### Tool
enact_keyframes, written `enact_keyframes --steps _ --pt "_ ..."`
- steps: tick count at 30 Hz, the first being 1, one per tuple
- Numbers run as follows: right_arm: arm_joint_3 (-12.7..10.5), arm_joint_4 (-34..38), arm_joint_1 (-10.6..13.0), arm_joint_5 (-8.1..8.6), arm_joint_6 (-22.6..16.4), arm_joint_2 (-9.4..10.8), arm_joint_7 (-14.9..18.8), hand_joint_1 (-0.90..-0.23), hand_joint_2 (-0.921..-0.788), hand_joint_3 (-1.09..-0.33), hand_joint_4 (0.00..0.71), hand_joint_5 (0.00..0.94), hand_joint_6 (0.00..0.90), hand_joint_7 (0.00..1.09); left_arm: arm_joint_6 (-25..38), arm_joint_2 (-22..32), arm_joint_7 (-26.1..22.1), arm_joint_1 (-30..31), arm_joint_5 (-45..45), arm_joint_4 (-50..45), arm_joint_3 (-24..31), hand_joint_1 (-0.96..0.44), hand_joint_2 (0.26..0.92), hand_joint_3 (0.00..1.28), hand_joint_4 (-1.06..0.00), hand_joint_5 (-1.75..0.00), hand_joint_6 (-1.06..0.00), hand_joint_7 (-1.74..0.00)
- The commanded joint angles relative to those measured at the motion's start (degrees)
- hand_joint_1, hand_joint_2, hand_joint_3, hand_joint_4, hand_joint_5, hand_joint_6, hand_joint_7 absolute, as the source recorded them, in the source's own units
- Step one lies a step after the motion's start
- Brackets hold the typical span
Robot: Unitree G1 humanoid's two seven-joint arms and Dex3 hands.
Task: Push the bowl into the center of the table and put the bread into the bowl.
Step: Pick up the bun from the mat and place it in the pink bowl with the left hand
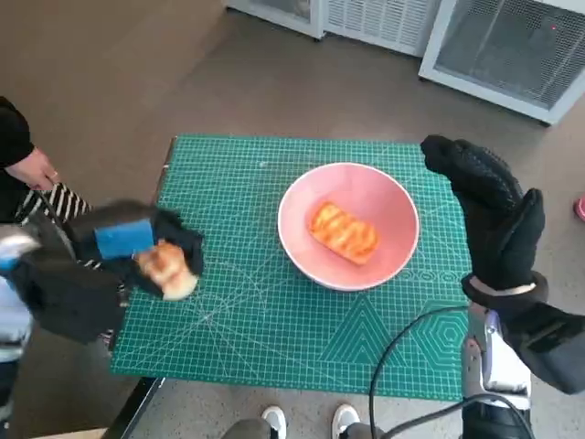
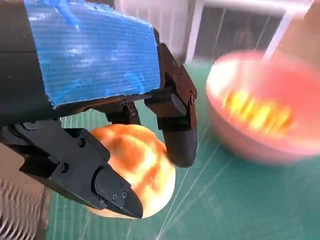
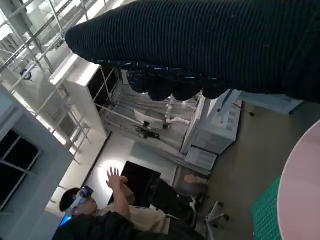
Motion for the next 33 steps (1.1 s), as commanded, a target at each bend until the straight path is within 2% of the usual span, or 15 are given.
enact_keyframes --steps 1,12,18,22,27,33 --pt "-0.31 1.06 0.32 -0.18 0.74 -0.53 -0.21 -0.648 -0.921 -0.703 0.204 0.012 0.063 0.44 -0.35 -3.37 2.18 -6.35 -2.16 -0.57 0.56 0.00 0.920 0.04 -0.68 -1.19 -0.69 -1.08" --pt "-0.10 0.98 0.53 -0.87 0.36 -0.07 -0.63 -0.648 -0.921 -0.704 0.205 0.010 0.063 0.44 -5.71 -14.50 9.43 -20.28 2.99 5.82 -4.76 0.00 0.907 0.05 -0.72 -1.19 -0.70 -1.04" --pt "-0.05 1.11 0.96 -1.10 -0.16 0.04 -0.64 -0.651 -0.921 -0.704 0.205 0.009 0.062 0.44 -1.25 -20.47 10.65 -25.45 7.22 7.33 -9.53 0.00 0.912 0.05 -0.71 -1.13 -0.67 -1.14" --pt "-0.14 1.03 1.32 -1.26 -0.33 -0.09 -0.73 -0.660 -0.921 -0.703 0.205 0.007 0.061 0.44 -2.33 -24.93 11.23 -28.10 8.86 13.79 -12.73 0.00 0.913 0.05 -0.71 -1.11 -0.67 -1.17" --pt "-0.24 0.59 1.80 -1.57 -0.29 -0.24 -1.15 -0.666 -0.921 -0.702 0.202 0.005 0.059 0.44 -8.51 -29.50 13.32 -31.65 11.46 25.74 -16.12 0.00 0.919 0.06 -0.70 -1.12 -0.65 -1.19" --pt "-0.40 -0.19 2.29 -1.49 0.18 -0.40 -1.57 -0.669 -0.921 -0.702 0.200 0.004 0.058 0.44 -12.88 -32.44 16.19 -34.26 16.49 35.14 -19.91 0.00 0.920 0.07 -0.69 -1.12 -0.63 -1.21"
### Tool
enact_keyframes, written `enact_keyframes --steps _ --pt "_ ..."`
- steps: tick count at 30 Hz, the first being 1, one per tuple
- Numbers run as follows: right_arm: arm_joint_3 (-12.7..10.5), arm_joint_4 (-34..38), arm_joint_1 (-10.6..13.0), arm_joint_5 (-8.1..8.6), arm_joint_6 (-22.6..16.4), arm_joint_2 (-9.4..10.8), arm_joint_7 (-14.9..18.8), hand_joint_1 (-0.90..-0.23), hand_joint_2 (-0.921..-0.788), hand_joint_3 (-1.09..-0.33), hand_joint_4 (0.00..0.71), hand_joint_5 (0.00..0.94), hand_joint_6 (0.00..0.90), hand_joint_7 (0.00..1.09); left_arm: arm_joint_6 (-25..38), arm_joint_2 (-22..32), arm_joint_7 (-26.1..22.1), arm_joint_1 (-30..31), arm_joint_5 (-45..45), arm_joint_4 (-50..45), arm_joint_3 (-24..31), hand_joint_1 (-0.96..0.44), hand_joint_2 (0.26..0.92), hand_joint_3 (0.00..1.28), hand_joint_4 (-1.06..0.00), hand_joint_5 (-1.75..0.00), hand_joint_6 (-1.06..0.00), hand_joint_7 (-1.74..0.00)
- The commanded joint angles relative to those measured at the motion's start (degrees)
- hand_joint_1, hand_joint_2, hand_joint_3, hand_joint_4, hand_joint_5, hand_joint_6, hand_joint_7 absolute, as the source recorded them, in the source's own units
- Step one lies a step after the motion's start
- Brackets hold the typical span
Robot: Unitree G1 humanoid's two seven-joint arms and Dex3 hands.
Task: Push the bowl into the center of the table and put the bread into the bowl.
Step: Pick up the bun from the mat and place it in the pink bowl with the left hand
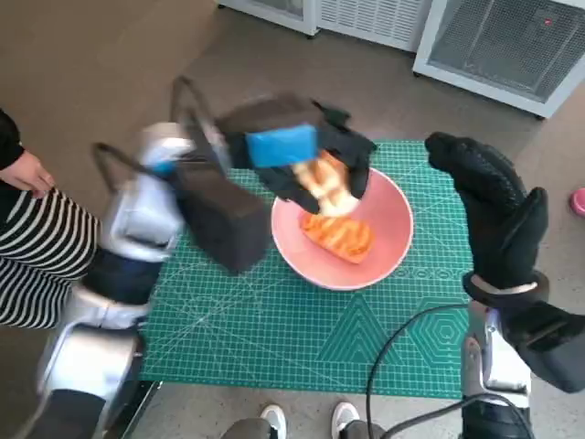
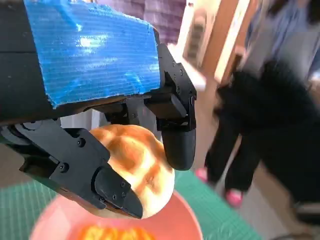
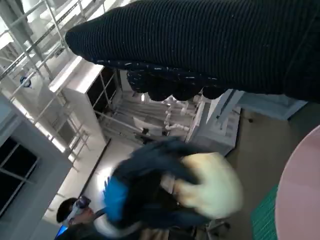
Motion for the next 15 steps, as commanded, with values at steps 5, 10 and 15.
enact_keyframes --steps 5,10,15 --pt "-0.25 -0.80 1.88 -1.00 1.08 -0.67 -0.96 -0.664 -0.921 -0.702 0.197 0.001 0.057 0.44 -4.16 -3.17 3.12 -3.56 5.63 11.36 -3.94 0.00 0.918 0.07 -0.70 -1.15 -0.63 -1.17" --pt "-0.45 -0.85 1.90 -1.26 1.13 -0.80 -1.47 -0.658 -0.921 -0.704 0.185 0.000 0.057 0.44 -2.85 -4.72 1.73 -4.11 6.34 16.06 -4.96 0.00 0.918 0.08 -0.70 -1.19 -0.60 -1.16" --pt "-0.79 -0.71 1.49 -1.40 1.20 -0.84 -1.95 -0.654 -0.921 -0.705 0.178 0.000 0.063 0.44 4.33 -5.49 -1.19 -4.08 7.91 16.53 -6.24 -0.02 0.875 0.19 -0.56 -1.05 -0.39 -1.08"
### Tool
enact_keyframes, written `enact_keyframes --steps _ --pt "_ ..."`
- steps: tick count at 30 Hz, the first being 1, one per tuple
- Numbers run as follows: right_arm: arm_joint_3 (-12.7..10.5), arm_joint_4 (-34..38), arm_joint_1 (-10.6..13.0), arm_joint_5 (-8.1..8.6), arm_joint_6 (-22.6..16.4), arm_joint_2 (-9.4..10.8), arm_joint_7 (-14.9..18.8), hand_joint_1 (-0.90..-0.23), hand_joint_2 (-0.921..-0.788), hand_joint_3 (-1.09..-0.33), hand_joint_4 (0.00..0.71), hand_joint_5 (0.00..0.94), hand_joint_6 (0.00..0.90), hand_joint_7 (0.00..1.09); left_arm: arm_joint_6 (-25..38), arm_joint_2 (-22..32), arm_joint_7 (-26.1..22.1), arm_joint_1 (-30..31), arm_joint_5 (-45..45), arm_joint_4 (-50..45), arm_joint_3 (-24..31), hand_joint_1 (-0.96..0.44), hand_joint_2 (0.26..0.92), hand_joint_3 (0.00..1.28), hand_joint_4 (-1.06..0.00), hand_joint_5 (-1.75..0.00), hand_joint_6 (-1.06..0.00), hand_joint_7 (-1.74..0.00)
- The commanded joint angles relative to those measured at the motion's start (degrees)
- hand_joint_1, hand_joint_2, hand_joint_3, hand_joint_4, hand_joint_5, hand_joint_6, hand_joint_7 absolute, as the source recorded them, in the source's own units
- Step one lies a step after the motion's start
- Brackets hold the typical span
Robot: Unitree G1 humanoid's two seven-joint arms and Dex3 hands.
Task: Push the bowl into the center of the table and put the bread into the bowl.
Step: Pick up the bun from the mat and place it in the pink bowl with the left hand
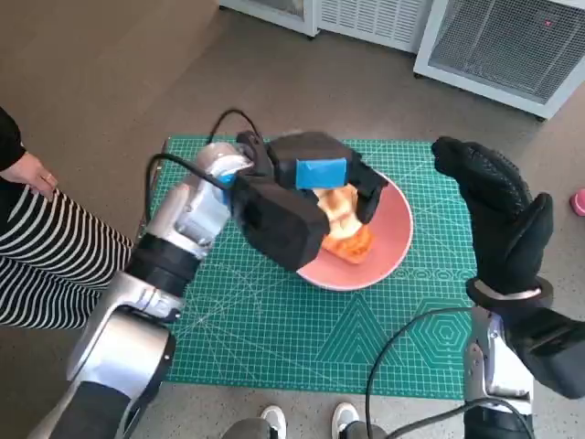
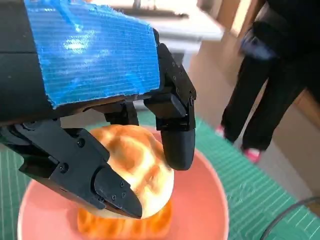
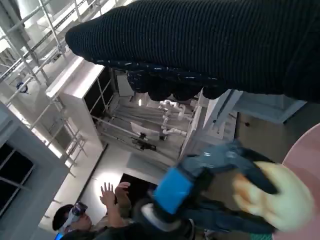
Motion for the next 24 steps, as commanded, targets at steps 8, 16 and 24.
enact_keyframes --steps 8,16,24 --pt "-0.95 0.39 -0.96 -0.81 1.17 -0.91 -1.50 -0.644 -0.921 -0.709 0.174 0.000 0.061 0.45 14.67 -0.08 -6.55 -0.06 0.91 -4.37 -0.63 -0.10 0.814 0.04 -0.32 -0.08 -0.37 -0.08" --pt "-1.26 1.95 -3.31 -1.39 1.07 -1.47 -2.15 -0.639 -0.921 -0.714 0.167 0.000 0.056 0.46 11.83 1.04 -7.02 1.95 -4.62 -6.29 3.53 -0.22 0.804 0.02 -0.16 0.00 -0.28 0.00" --pt "-1.37 3.49 -4.99 -1.88 0.60 -1.94 -2.47 -0.647 -0.921 -0.721 0.163 0.000 0.047 0.46 2.09 0.12 -6.39 3.20 -15.98 -1.58 12.29 -0.38 0.818 0.02 -0.09 0.00 -0.26 0.00"
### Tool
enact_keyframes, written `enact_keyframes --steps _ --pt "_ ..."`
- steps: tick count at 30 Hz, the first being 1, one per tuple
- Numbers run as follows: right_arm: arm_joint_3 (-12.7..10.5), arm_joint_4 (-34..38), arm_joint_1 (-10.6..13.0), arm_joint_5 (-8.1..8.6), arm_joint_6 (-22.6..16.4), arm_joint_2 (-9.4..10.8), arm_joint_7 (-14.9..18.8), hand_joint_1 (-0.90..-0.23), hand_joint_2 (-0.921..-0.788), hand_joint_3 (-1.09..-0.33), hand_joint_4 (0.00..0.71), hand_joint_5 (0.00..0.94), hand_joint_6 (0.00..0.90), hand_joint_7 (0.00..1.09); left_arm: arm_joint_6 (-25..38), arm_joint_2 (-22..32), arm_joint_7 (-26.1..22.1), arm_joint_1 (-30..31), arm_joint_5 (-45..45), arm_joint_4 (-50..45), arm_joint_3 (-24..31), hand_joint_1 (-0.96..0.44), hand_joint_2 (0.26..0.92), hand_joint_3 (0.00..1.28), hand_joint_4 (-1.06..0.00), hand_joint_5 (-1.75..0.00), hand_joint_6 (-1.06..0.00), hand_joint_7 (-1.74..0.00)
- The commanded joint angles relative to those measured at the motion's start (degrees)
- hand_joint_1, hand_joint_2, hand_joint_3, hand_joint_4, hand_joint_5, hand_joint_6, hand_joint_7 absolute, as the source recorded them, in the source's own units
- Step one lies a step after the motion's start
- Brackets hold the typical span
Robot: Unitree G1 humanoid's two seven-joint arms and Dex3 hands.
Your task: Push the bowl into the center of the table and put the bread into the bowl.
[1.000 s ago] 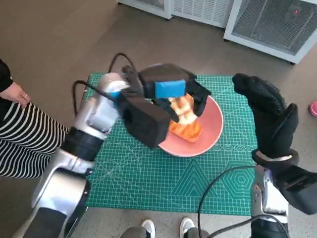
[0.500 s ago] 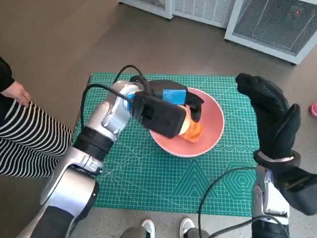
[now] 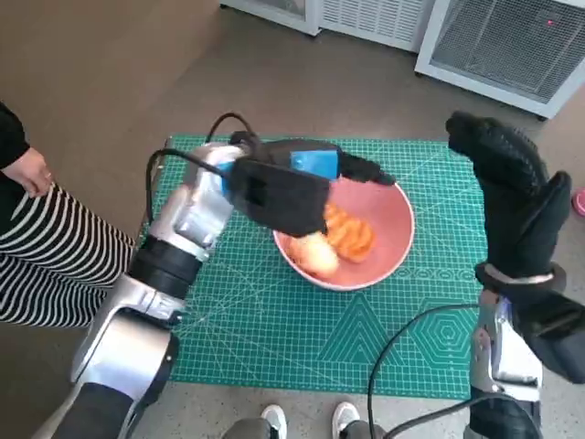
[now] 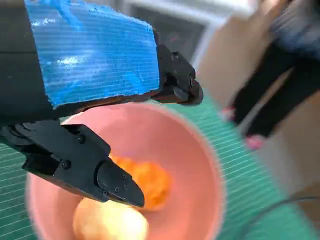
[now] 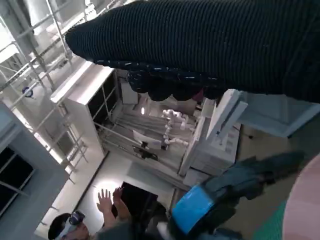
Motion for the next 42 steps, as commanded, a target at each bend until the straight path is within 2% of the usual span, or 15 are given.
enact_keyframes --steps 1,10,14,17,24,31,42 --pt "-0.11 1.44 -0.41 -0.83 0.28 -0.42 -0.54 -0.648 -0.921 -0.722 0.163 0.000 0.046 0.46 -5.55 -0.52 0.30 1.70 -7.97 2.47 6.51 -0.39 0.828 0.02 -0.09 0.00 -0.25 0.00" --pt "0.37 0.70 -1.23 -0.63 0.79 -0.19 -0.78 -0.657 -0.921 -0.725 0.162 0.000 0.043 0.47 -12.91 -5.57 2.07 6.54 -23.87 4.11 19.27 -0.52 0.899 0.04 -0.10 0.00 -0.25 0.00" --pt "0.64 0.29 -1.73 -0.80 1.14 -0.16 -1.08 -0.665 -0.921 -0.724 0.163 0.001 0.042 0.47 -14.18 -7.77 4.36 8.78 -27.49 1.65 22.10 -0.57 0.916 0.18 -0.11 -0.01 -0.25 0.00" --pt "0.86 -0.19 -2.27 -0.96 1.61 -0.23 -1.32 -0.672 -0.921 -0.723 0.163 0.001 0.042 0.47 -12.62 -9.76 5.96 11.45 -30.71 -3.04 23.72 -0.61 0.920 0.28 -0.11 -0.01 -0.25 0.00" --pt "1.17 -0.78 -3.54 -0.84 3.23 -0.48 -1.75 -0.686 -0.921 -0.699 0.166 0.002 0.042 0.48 -10.26 -11.61 9.51 17.52 -32.72 -12.66 24.47 -0.64 0.921 0.48 -0.08 0.00 -0.22 0.00" --pt "1.38 -0.64 -4.54 -1.11 4.23 -0.39 -2.10 -0.691 -0.921 -0.686 0.167 0.002 0.045 0.48 -10.23 -12.18 11.97 21.35 -31.95 -16.80 24.12 -0.67 0.921 0.51 -0.08 -0.01 -0.19 0.00" --pt "1.91 0.21 -5.80 -2.40 4.20 -0.12 -2.51 -0.691 -0.921 -0.683 0.175 0.005 0.044 0.49 -8.79 -11.96 10.30 23.27 -34.09 -18.73 23.95 -0.66 0.921 0.49 -0.09 -0.01 -0.18 0.00"
